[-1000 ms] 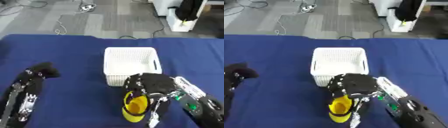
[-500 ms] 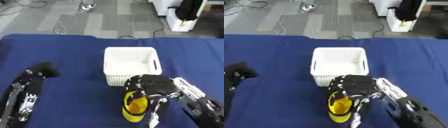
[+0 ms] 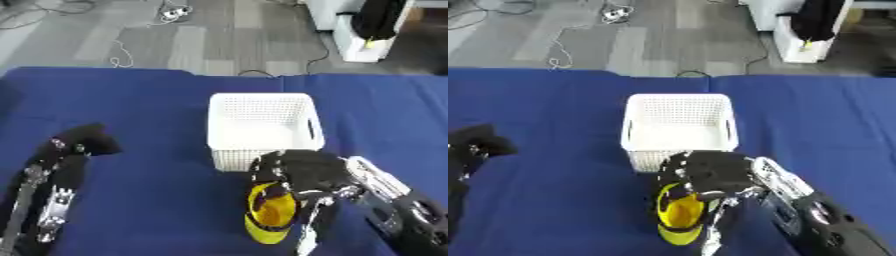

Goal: Pick up objects on the table and place them in the box.

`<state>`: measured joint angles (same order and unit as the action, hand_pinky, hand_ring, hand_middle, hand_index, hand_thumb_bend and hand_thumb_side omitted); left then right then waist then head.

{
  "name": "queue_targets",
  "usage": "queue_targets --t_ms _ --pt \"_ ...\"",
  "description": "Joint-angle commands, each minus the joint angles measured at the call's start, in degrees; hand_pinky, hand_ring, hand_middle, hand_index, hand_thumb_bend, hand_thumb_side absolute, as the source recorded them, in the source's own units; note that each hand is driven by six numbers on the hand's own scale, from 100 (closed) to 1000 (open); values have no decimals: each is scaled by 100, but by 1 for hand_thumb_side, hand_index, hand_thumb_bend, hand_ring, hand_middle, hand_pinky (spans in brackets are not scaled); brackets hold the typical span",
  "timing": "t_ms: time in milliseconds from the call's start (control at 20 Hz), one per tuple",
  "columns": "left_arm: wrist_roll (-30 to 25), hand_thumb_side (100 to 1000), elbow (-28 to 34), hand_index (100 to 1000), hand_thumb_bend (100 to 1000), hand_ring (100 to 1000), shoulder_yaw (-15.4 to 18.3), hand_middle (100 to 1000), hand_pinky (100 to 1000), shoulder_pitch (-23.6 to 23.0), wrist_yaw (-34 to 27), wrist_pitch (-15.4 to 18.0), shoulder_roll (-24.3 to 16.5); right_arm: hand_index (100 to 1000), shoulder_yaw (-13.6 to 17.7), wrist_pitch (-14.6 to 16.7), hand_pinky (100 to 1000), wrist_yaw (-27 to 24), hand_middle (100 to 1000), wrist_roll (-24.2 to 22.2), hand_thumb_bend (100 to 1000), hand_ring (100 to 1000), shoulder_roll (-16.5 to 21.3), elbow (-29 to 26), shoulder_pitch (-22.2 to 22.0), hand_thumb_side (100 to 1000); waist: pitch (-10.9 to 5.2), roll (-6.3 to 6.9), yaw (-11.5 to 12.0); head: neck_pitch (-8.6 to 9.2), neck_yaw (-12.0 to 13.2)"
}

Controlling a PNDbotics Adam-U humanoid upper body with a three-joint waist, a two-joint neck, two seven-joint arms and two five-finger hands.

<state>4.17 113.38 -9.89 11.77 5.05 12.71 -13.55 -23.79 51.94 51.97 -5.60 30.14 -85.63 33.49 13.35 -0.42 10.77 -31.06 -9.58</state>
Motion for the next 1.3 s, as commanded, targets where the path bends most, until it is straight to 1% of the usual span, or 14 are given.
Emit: queue_targets --t_ms 50,150,200,250,650,950,1050,1150,1200,1250,1300 --pt "-15 844 121 815 188 651 -18 614 690 86 -38 19 -5 616 14 3 703 175 684 61 898 696 22 75 118 659 -62 20 22 91 -6" --pt "-15 843 121 815 191 651 -18 614 690 93 -40 21 -2 616 -7 3 704 312 684 118 898 696 19 127 100 660 -48 20 37 98 4" --pt "-15 843 121 815 191 651 -17 614 690 95 -40 23 1 616 -14 3 704 383 684 159 879 696 19 148 88 670 -43 19 42 100 8" --pt "-16 843 121 815 191 651 -17 614 690 96 -40 24 3 616 -20 3 705 452 683 206 897 695 20 167 78 660 -40 19 45 101 10" --pt "-12 844 121 815 191 651 -16 613 690 96 -40 27 8 615 -64 3 699 895 680 634 897 689 29 283 38 656 -23 23 48 100 14" --pt "-13 844 121 815 191 652 -18 613 689 95 -38 32 10 579 -85 3 636 1093 617 890 901 637 24 361 36 640 -11 29 48 99 19" --pt "-14 845 121 815 191 652 -19 613 689 96 -39 33 11 549 -85 3 582 1140 575 960 902 602 22 385 36 632 -8 29 49 99 22" --pt "-15 844 121 815 191 652 -19 613 689 93 -39 33 11 497 -84 3 491 1179 492 1028 904 540 18 413 32 618 -7 29 49 97 23" --pt "-14 844 121 815 191 652 -19 613 689 94 -40 34 11 479 -85 3 444 1190 461 1063 904 513 14 427 29 607 -7 29 49 98 24" --pt "-15 844 121 815 191 652 -19 613 689 95 -40 35 11 470 -87 3 419 1198 443 1096 904 497 13 438 28 602 -7 29 49 99 26" --pt "-16 844 121 815 191 652 -20 613 689 95 -41 35 11 433 -89 3 325 1200 362 1126 902 432 12 448 26 588 -7 29 48 99 27"
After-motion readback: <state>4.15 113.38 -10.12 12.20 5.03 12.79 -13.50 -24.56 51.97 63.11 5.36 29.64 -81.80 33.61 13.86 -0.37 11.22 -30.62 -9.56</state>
